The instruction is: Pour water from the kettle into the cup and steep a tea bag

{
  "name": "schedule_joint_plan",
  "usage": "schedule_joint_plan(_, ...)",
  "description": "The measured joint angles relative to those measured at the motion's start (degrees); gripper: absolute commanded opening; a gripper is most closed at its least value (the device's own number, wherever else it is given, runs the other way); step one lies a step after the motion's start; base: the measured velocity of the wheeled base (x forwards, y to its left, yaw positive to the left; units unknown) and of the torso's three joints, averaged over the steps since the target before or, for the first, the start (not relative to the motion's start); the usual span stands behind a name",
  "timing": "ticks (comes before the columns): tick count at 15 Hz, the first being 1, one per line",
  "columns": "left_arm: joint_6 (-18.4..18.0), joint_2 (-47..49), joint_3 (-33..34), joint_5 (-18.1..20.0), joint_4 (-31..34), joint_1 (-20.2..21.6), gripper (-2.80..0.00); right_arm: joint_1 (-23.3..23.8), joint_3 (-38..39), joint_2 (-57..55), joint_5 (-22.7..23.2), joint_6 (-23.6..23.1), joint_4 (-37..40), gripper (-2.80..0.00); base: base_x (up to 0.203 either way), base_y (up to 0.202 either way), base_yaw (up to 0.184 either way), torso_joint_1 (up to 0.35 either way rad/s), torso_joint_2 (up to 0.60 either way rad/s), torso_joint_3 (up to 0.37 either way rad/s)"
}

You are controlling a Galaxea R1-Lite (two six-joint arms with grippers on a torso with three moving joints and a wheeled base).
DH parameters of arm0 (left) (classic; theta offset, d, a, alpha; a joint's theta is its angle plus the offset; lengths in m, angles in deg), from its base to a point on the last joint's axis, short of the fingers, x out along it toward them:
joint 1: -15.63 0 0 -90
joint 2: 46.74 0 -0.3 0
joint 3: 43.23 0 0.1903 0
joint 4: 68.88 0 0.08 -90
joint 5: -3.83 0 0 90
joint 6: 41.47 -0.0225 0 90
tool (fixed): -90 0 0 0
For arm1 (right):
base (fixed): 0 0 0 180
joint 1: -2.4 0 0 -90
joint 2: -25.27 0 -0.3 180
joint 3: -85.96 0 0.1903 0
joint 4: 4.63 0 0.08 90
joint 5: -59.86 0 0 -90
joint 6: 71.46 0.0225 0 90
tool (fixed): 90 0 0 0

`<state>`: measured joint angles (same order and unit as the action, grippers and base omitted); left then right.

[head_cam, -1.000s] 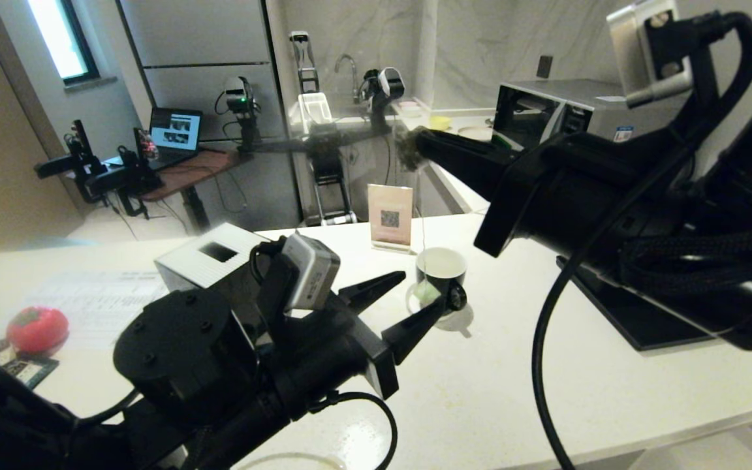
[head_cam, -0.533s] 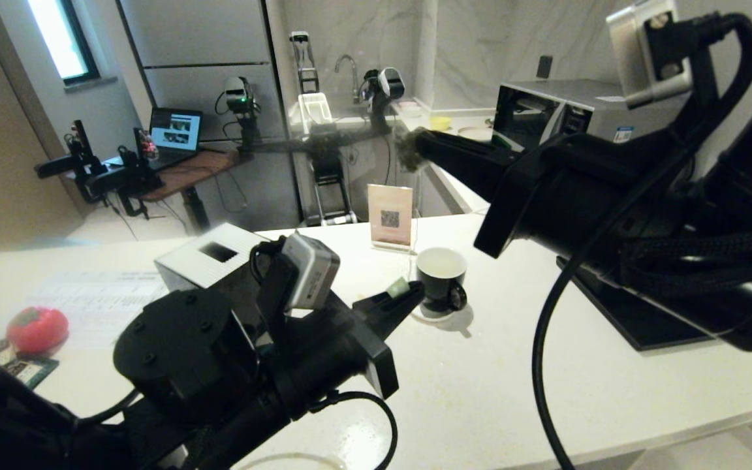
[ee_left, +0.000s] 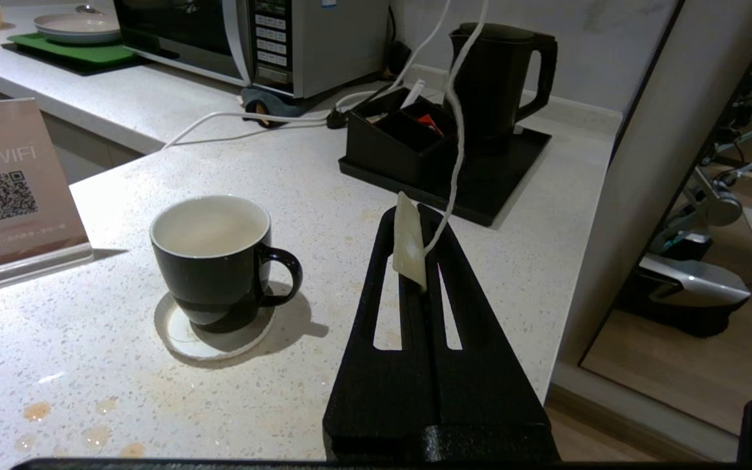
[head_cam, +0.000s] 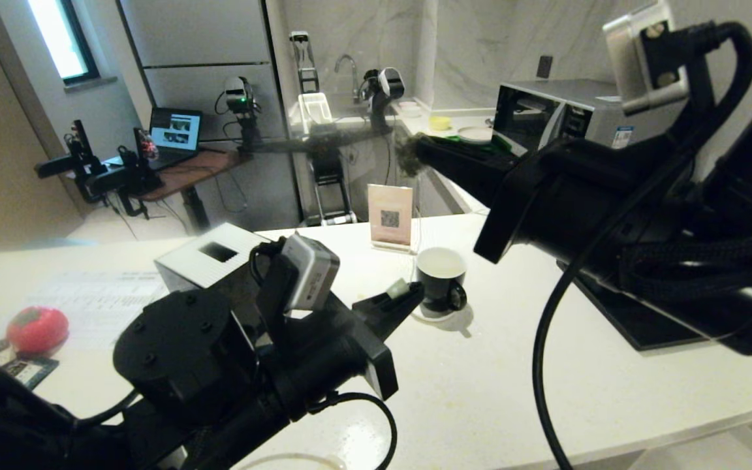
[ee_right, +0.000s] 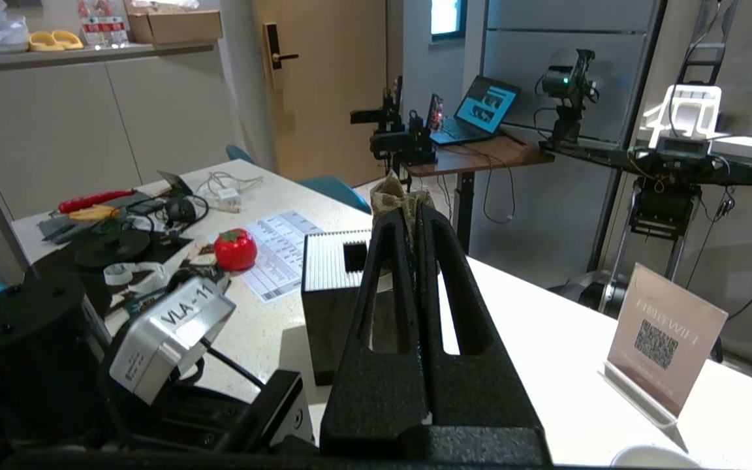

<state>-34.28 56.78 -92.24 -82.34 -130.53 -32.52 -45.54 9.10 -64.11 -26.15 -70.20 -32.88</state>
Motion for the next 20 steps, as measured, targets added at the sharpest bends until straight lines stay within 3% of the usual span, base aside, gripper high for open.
schedule_joint_plan(7, 0.1, -0.6, 0.3, -0.1, 0.0, 0.1, -2.8, 0.6, 7.0, 1.2, -0.4, 0.1, -3.6, -2.8, 0.0, 0.0, 0.0, 0.0, 0.0, 0.0)
schedule_joint_plan(15, 0.1, -1.0, 0.3, -0.1, 0.0, 0.0, -2.8, 5.3, 17.0, 1.4, -0.4, 1.3, -10.0, -2.8, 0.0, 0.0, 0.0, 0.0, 0.0, 0.0)
schedule_joint_plan(20, 0.1, -1.0, 0.4, -0.1, 0.0, 0.0, -2.8, 5.5, 19.7, 1.5, -0.4, 1.4, -10.3, -2.8, 0.0, 0.0, 0.0, 0.0, 0.0, 0.0)
